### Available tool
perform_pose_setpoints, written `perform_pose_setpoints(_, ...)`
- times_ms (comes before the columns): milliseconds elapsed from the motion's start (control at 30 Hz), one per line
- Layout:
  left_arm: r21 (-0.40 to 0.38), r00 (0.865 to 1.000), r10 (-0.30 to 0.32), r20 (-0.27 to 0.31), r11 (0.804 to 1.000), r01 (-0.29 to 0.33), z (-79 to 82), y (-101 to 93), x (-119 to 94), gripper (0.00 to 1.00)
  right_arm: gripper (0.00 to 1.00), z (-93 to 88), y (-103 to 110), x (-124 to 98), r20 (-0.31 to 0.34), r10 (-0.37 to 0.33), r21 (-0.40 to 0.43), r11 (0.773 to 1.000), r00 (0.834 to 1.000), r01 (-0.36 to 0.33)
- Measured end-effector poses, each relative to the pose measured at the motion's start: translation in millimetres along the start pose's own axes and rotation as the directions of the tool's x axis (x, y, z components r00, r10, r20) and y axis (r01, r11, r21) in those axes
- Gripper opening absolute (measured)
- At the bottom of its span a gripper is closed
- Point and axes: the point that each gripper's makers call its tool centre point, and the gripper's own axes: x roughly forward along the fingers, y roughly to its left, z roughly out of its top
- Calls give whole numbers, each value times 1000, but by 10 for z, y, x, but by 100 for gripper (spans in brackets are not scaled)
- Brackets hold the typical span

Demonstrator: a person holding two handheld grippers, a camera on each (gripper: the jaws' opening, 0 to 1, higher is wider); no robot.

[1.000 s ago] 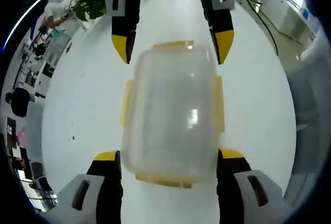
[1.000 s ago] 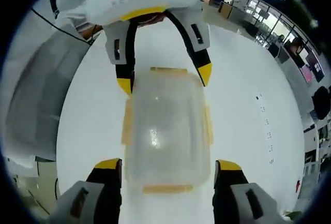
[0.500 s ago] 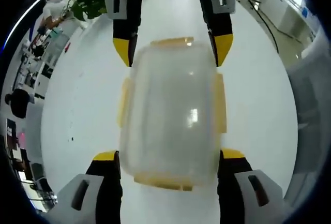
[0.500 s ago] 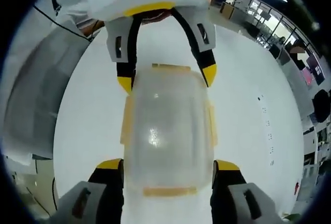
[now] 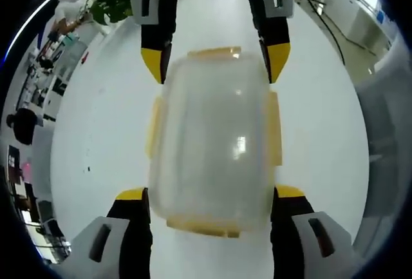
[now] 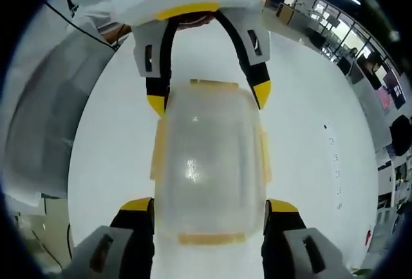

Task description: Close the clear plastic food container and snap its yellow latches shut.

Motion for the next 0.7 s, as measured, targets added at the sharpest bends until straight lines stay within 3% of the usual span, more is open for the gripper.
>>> perform_pose_setpoints(400, 4, 1000, 0, -7, 1000, 0, -216, -54, -79, 74, 68, 219, 80, 81, 6, -2, 6, 1000, 1000, 2)
perform_pose_setpoints(700, -5, 1000, 3, -10, 1000, -3, -478, -83, -173, 74, 68, 470, 117, 174, 4, -1, -2, 1000, 1000, 1)
